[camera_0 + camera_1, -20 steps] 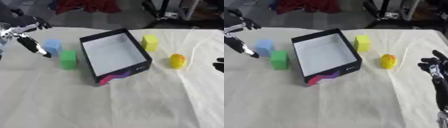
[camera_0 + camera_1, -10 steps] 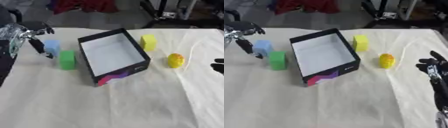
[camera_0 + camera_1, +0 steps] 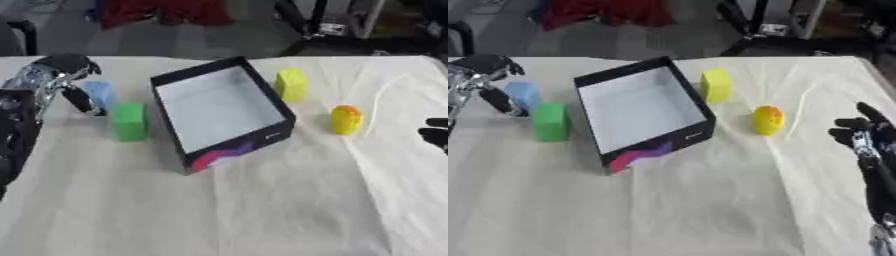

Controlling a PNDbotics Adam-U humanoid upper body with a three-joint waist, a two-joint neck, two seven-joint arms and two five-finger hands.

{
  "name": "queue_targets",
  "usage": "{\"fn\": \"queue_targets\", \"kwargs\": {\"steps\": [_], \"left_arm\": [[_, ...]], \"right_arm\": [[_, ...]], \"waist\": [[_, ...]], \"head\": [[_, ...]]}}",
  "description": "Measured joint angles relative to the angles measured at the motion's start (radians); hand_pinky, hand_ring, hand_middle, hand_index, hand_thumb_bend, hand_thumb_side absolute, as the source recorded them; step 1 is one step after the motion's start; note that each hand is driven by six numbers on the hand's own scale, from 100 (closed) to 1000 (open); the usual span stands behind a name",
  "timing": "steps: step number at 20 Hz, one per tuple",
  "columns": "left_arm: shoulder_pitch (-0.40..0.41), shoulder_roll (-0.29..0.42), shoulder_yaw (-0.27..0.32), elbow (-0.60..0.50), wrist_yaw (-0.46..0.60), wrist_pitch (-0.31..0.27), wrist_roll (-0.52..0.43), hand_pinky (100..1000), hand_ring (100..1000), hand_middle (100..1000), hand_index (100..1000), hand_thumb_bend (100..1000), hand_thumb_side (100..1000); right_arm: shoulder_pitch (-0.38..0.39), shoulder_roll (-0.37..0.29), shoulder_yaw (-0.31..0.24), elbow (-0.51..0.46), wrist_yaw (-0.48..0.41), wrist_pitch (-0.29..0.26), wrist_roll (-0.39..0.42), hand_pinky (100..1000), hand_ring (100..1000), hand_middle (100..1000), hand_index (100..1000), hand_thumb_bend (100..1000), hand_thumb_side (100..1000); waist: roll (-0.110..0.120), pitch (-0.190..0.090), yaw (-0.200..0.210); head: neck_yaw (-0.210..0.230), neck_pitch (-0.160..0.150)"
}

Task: Pick up objects on the table and place them in the box.

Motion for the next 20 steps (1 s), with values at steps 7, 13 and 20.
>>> {"fn": "queue_targets", "kwargs": {"steps": [7, 13, 20], "left_arm": [[-0.001, -0.008, 0.003, 0.017, 0.01, -0.003, -0.043, 876, 790, 775, 857, 541, 308], [-0.002, -0.008, 0.003, 0.015, 0.016, -0.005, -0.067, 805, 631, 571, 690, 248, 183], [-0.002, -0.002, 0.002, -0.025, 0.038, -0.005, 0.017, 737, 527, 459, 577, 198, 178]], "right_arm": [[0.0, 0.0, 0.0, 0.001, 0.0, 0.001, 0.001, 804, 707, 668, 916, 100, 668], [-0.001, 0.0, 0.0, 0.005, 0.0, 0.001, 0.001, 804, 707, 667, 916, 100, 667], [-0.001, 0.0, 0.0, 0.005, 0.0, 0.001, 0.001, 804, 707, 667, 916, 100, 665]], "waist": [[0.0, 0.0, -0.006], [0.0, 0.0, -0.008], [0.0, 0.0, -0.005]], "head": [[0.002, 0.0], [0.003, 0.0], [0.003, 0.0]]}}
